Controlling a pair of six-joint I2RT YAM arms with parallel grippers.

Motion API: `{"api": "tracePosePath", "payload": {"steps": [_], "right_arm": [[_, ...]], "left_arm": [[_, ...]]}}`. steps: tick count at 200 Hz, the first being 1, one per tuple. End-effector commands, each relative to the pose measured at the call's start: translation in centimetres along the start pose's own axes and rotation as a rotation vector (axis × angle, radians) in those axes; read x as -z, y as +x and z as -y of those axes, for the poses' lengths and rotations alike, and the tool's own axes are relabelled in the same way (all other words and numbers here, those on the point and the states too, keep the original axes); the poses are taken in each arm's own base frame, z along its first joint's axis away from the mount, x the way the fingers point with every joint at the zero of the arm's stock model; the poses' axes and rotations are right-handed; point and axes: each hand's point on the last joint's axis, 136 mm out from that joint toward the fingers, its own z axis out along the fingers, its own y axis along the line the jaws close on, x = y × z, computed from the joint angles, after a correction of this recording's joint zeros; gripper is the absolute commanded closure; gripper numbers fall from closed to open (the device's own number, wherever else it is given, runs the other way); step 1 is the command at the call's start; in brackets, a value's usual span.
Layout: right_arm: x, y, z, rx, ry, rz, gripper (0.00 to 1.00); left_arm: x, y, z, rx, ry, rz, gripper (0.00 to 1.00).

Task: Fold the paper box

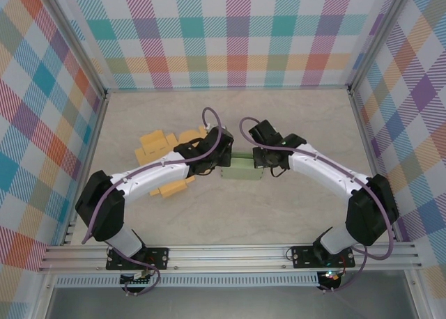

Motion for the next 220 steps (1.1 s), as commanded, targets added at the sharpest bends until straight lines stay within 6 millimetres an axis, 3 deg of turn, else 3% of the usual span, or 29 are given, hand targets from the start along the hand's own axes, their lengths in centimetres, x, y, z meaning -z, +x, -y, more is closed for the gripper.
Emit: {"api": "tracePosePath", "payload": {"steps": [1, 220], "right_arm": [[0.4, -0.8, -1.8, -0.020, -0.064, 0.054, 0.98], [0.1, 0.0, -2.3, -0.046, -0.100, 0.124, 1.00]], "left_arm": [[0.8, -1.1, 1.6, 0.074, 0.096, 0.050, 1.00], [-0.2, 1.2, -0.2, 0.056, 0.043, 0.120, 1.00]]}}
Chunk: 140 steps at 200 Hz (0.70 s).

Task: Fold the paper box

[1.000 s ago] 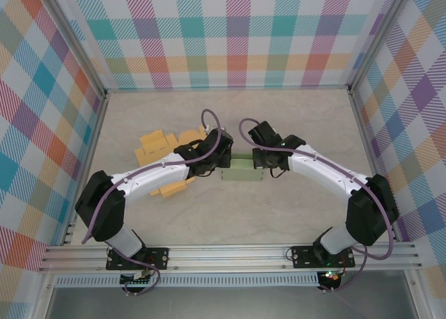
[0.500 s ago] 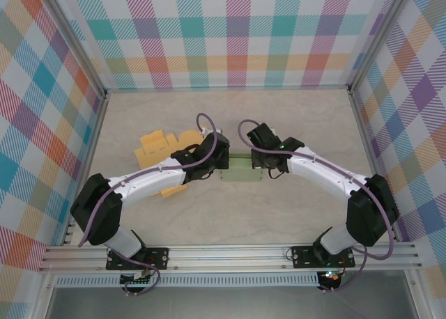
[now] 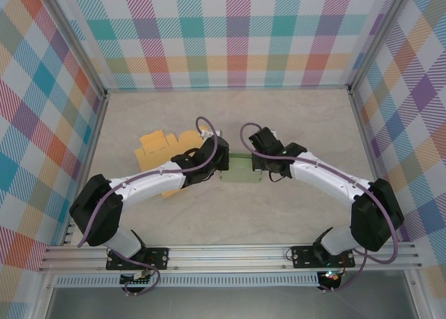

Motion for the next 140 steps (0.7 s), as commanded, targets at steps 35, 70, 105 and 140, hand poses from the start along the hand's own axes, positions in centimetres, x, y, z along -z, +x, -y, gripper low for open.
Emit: {"api": "tracePosePath", "payload": {"steps": [35, 70, 105, 140], "right_arm": [[0.5, -0.1, -1.6, -0.012, -0.085, 0.076, 1.00], [0.8, 0.0, -1.3, -0.012, -0.099, 0.141, 1.00], [0.8, 0.4, -1.1, -0.013, -0.120, 0.195, 1.00], [0.7, 0.2, -0.7, -0.017, -0.129, 0.269, 1.00]], "left_arm": [[0.6, 0.9, 0.1, -0.012, 0.031, 0.036, 1.00], [0.7, 1.2, -0.1, -0.024, 0.051, 0.075, 1.00], [0.7, 1.4, 0.6, -0.029, 0.106, 0.128, 1.00], [0.7, 0.9, 1.7, -0.037, 0.160, 0.190, 1.00]]}}
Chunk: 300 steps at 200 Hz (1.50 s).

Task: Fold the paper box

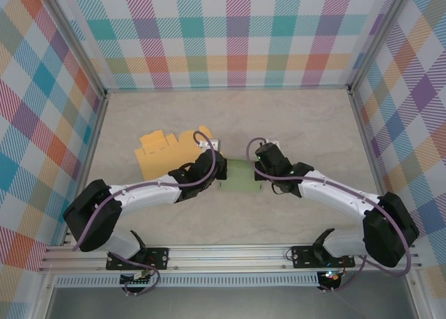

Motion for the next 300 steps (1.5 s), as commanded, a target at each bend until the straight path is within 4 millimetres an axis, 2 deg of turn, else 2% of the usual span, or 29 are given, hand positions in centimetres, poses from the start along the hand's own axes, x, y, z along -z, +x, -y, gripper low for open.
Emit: {"api": "tracePosePath", "payload": {"steps": [1, 52, 94, 108, 143, 181, 219, 278, 300], "right_arm": [[0.5, -2.0, -0.9, -0.007, -0.047, 0.124, 1.00], [0.5, -3.8, -0.6, 0.031, -0.039, 0.287, 1.00], [0.2, -6.2, -0.8, 0.107, -0.005, 0.430, 1.00], [-0.2, -6.2, -1.0, 0.120, -0.006, 0.445, 1.00], [-1.1, -5.1, -0.6, 0.104, -0.003, 0.433, 0.93], [-1.6, -3.5, 0.3, 0.061, 0.015, 0.387, 0.83], [-1.3, -2.6, 0.9, 0.029, 0.016, 0.358, 0.79], [0.0, -2.6, 1.2, 0.033, 0.024, 0.317, 0.53], [0.5, -2.8, 1.0, 0.037, 0.013, 0.300, 0.39]], "left_arm": [[0.5, -1.2, 1.9, -0.008, 0.080, 0.083, 1.00], [0.0, -2.6, 4.0, -0.068, 0.154, 0.197, 1.00], [-1.7, -3.7, 5.7, -0.162, 0.183, 0.296, 1.00], [-2.1, -3.8, 6.1, -0.188, 0.193, 0.317, 1.00], [-3.1, -2.2, 6.1, -0.224, 0.187, 0.293, 1.00], [-3.5, 0.0, 5.1, -0.300, 0.121, 0.273, 1.00], [-4.4, 1.7, 3.7, -0.379, 0.028, 0.257, 1.00], [-5.0, 1.7, 3.0, -0.380, -0.054, 0.227, 1.00], [-5.2, 1.7, 2.9, -0.378, -0.072, 0.218, 1.00]]}}
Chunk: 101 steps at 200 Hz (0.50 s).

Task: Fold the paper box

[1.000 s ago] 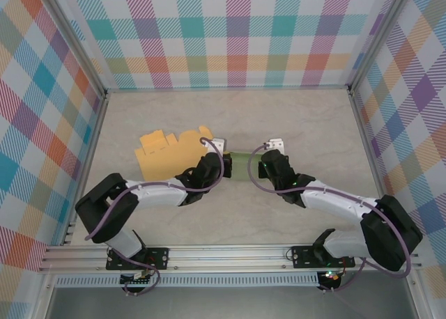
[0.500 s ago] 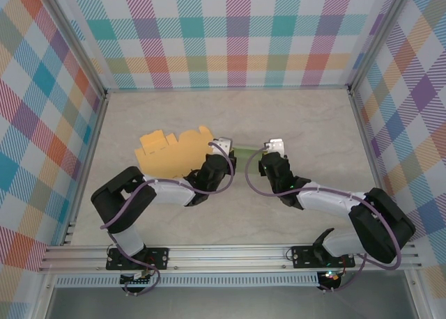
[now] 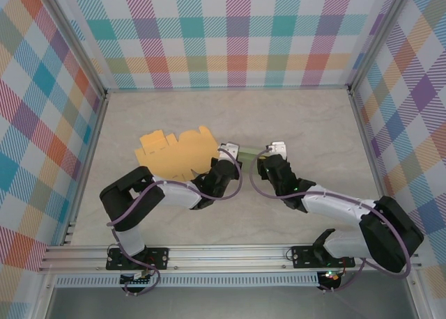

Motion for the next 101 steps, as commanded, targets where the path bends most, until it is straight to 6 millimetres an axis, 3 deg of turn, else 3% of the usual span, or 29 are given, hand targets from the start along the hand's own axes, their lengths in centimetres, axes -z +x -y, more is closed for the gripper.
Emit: {"api": "tracePosePath", "payload": {"steps": [1, 15, 30, 61, 101], "right_arm": [[0.9, -1.4, -1.2, -0.017, -0.054, -0.004, 0.38], [1.2, -1.8, -1.4, -0.009, -0.061, -0.012, 0.19], [1.6, -2.5, -1.5, -0.009, -0.063, -0.019, 0.10], [2.6, -4.6, -1.2, -0.061, -0.032, -0.056, 0.00], [2.5, -5.9, -0.7, -0.072, 0.050, -0.199, 0.00]], "left_arm": [[-0.1, 3.0, 0.8, -0.067, 0.007, -0.102, 1.00], [-0.2, 3.1, 0.7, -0.063, -0.001, -0.105, 1.00], [-0.3, 3.1, 0.8, -0.057, 0.000, -0.108, 1.00], [-0.4, 3.1, 0.8, -0.055, -0.006, -0.111, 1.00], [-0.5, 3.2, 0.9, -0.058, -0.004, -0.118, 1.00]]}}
